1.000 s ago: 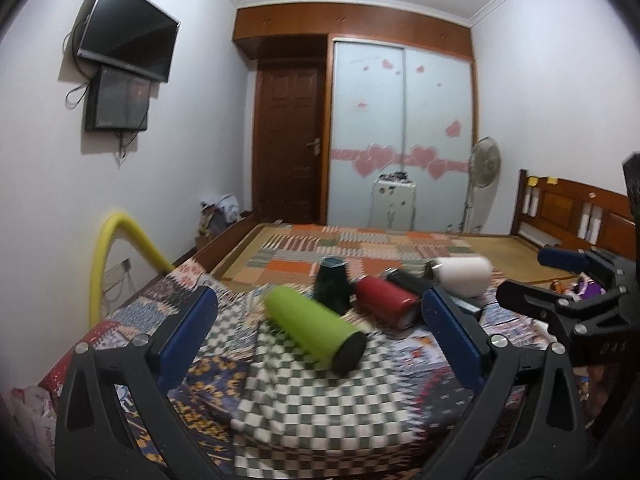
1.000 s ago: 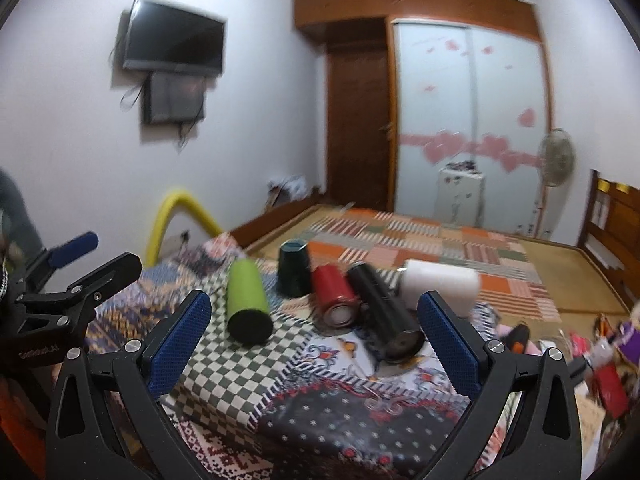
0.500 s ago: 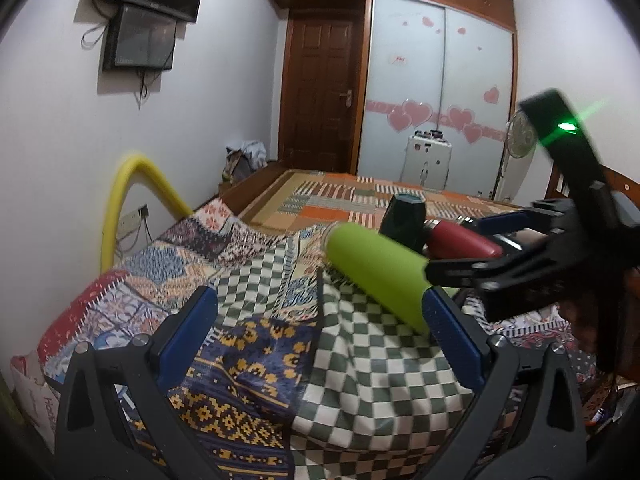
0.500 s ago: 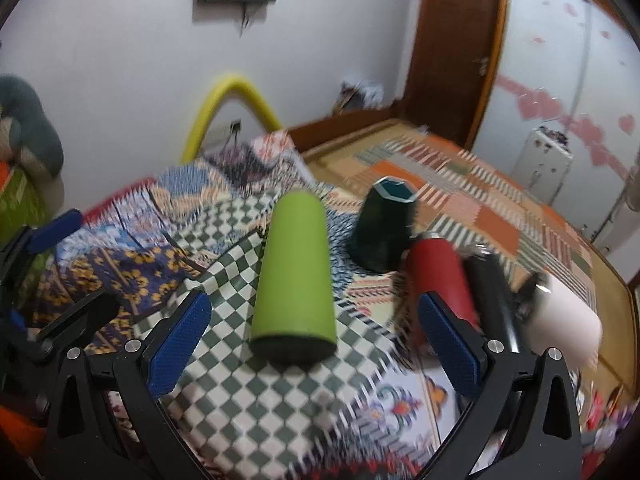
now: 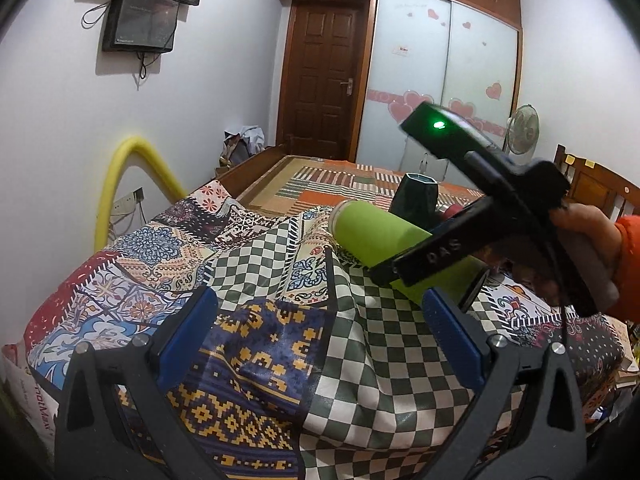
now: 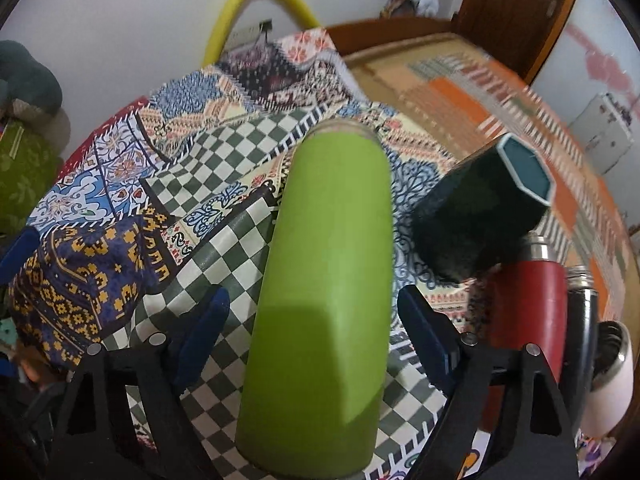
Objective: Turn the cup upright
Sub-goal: 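Close the right gripper around the lime-green bottle's body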
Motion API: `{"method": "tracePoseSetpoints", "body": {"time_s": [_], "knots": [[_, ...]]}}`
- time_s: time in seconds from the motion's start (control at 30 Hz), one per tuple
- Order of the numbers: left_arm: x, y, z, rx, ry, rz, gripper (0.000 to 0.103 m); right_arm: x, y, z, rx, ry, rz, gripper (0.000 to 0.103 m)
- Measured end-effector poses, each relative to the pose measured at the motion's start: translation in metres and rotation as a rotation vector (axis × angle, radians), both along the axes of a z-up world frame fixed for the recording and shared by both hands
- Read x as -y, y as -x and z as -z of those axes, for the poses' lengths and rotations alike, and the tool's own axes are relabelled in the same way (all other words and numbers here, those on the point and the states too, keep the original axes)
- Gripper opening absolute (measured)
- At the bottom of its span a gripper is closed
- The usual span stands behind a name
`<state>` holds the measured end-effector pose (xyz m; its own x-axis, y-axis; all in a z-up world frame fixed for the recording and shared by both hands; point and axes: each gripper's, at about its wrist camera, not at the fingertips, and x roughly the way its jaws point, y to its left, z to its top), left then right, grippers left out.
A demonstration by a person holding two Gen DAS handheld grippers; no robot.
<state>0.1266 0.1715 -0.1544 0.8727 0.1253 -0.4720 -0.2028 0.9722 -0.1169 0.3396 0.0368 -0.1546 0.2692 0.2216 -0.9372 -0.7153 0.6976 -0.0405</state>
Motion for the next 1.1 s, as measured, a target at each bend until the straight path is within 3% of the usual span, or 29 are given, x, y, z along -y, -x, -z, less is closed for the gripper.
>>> {"method": "tracePoseSetpoints", "body": {"time_s": [0.03,0.1,0.17,0.6,1.1], "knots": [[0.001,-0.001,0.000,-0.003,-0.004,0.000,0.103,-0.001,-0.003,0.003,-0.012,0.013,0.002,0.083],[0.002,-0.001,0.000,-0.005,-0.010,0.000,0.103,-0.002,-0.008,0.009,-0.054,0.028,0.007,0.069],[0.003,-0.001,0.000,-0.004,-0.008,0.002,0.103,-0.004,-0.012,0.013,-0.072,0.038,0.026,0.064],[0.009,0.000,-0.008,-0.001,-0.010,0.000,0.103,0.013,0.010,0.004,-0.070,0.010,0.027,0.061],[0.050,0.002,-0.026,0.013,-0.035,0.070,0.103,0.093,0.063,-0.013,-0.018,0.002,0.085,0.061]]}}
